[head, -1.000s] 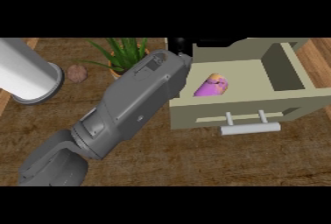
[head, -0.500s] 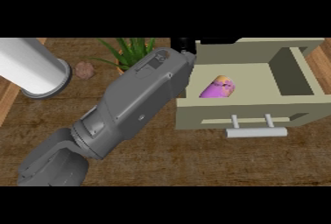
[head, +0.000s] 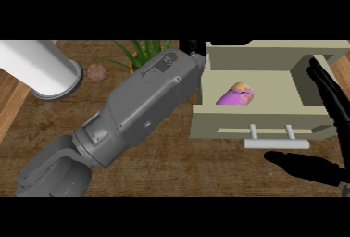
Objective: Pick up the can, place it into the drawer and close the drawer
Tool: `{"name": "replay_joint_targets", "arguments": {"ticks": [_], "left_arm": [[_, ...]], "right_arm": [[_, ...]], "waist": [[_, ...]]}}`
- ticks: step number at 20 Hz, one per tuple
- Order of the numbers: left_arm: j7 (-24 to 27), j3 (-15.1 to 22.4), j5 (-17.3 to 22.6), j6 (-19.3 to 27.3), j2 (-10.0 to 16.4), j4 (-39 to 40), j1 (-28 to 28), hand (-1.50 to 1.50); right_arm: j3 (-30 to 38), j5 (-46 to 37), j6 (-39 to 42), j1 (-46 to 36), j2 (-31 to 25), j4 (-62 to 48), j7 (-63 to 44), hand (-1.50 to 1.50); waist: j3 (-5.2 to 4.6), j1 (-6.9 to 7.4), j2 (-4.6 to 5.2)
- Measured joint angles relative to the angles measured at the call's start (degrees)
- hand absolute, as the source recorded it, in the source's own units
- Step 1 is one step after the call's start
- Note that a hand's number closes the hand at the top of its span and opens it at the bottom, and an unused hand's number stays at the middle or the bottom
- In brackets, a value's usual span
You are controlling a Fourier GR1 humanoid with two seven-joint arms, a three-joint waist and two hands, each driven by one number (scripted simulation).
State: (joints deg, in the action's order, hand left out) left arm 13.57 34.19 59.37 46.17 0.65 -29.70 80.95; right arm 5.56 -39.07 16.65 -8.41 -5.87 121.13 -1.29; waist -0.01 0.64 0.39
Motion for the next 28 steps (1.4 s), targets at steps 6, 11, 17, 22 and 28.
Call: {"name": "replay_joint_targets", "arguments": {"ticks": [6, 11, 17, 22, 28], "left_arm": [[-2.6, -0.3, -1.8, 0.2, 2.6, -2.3, -0.7, -1.50], [-5.0, 0.0, -3.2, 0.4, 5.4, -5.1, -2.2, -1.50], [-8.0, 0.4, -5.0, 1.6, 9.6, -10.9, -5.3, -1.50], [-9.8, 0.0, -6.5, 1.7, 13.0, -15.2, -8.3, -1.50], [-12.4, -0.2, -8.2, 1.6, 16.2, -19.2, -10.1, -1.50]], "right_arm": [[-4.0, -9.2, -4.5, -8.1, -2.0, -14.0, 3.1, -1.50], [-7.4, -17.0, -8.5, -14.4, -2.7, -26.2, 4.3, -1.50], [-8.5, -24.2, -16.3, -20.2, -2.4, -41.7, 5.6, -1.50], [-7.0, -27.4, -23.7, -25.3, -1.9, -55.7, 7.2, -1.50], [-4.9, -31.7, -33.4, -32.6, -2.4, -70.1, 8.4, -1.50]], "waist": [[0.01, 0.69, -0.15], [0.00, 1.39, -0.28], [0.02, 1.73, -0.34], [0.03, 1.64, -0.19], [-0.58, 1.95, -0.63]]}}
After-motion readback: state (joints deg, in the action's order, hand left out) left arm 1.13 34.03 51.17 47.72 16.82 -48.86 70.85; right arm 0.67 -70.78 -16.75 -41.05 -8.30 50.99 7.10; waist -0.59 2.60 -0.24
